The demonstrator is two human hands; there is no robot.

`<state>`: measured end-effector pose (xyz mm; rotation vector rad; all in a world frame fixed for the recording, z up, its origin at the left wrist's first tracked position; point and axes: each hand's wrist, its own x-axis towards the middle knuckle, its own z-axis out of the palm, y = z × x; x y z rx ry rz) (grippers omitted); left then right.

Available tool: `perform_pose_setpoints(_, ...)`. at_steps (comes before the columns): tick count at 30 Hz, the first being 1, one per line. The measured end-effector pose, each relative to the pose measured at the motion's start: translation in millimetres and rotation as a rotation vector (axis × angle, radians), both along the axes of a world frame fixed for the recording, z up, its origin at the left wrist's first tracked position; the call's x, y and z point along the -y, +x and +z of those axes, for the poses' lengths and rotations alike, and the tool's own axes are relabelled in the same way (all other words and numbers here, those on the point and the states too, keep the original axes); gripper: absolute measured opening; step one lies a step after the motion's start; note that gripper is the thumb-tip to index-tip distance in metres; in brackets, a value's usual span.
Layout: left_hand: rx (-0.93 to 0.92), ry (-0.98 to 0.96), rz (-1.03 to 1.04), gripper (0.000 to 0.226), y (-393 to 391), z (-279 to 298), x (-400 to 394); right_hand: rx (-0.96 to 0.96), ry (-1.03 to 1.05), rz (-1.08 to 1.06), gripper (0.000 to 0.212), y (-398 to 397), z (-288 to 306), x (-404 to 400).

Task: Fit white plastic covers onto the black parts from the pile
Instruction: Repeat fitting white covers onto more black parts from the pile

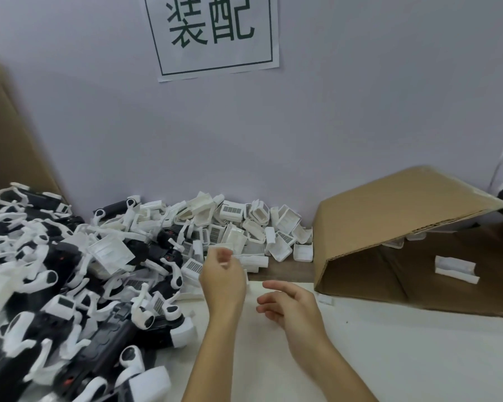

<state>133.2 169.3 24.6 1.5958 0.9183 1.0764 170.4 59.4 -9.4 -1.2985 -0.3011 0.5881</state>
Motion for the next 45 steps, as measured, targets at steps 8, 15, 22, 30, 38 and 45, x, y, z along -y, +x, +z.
perform_pose_setpoints(8,0.058,0.040,0.138,0.020,-22,33,-25,0.000,0.002,-0.006,0.031,2,-2,-1)
perform_pose_setpoints(15,0.030,-0.233,0.004,0.055,-19,27,-37,-0.020,0.017,-0.011,0.031,2,-2,1)
perform_pose_setpoints(22,0.123,-0.293,-0.057,0.056,-19,15,-48,-0.026,0.020,-0.007,0.032,2,-2,0)
perform_pose_setpoints(30,0.257,-0.094,-0.001,0.027,-22,22,-46,-0.024,0.017,-0.003,0.032,2,0,1)
perform_pose_setpoints(38,0.515,-0.024,-0.068,0.030,-25,41,-37,-0.025,0.006,0.001,0.032,1,1,2)
perform_pose_setpoints(45,0.958,-0.489,-0.386,0.031,-23,51,-30,-0.039,0.027,0.004,0.031,1,1,3)
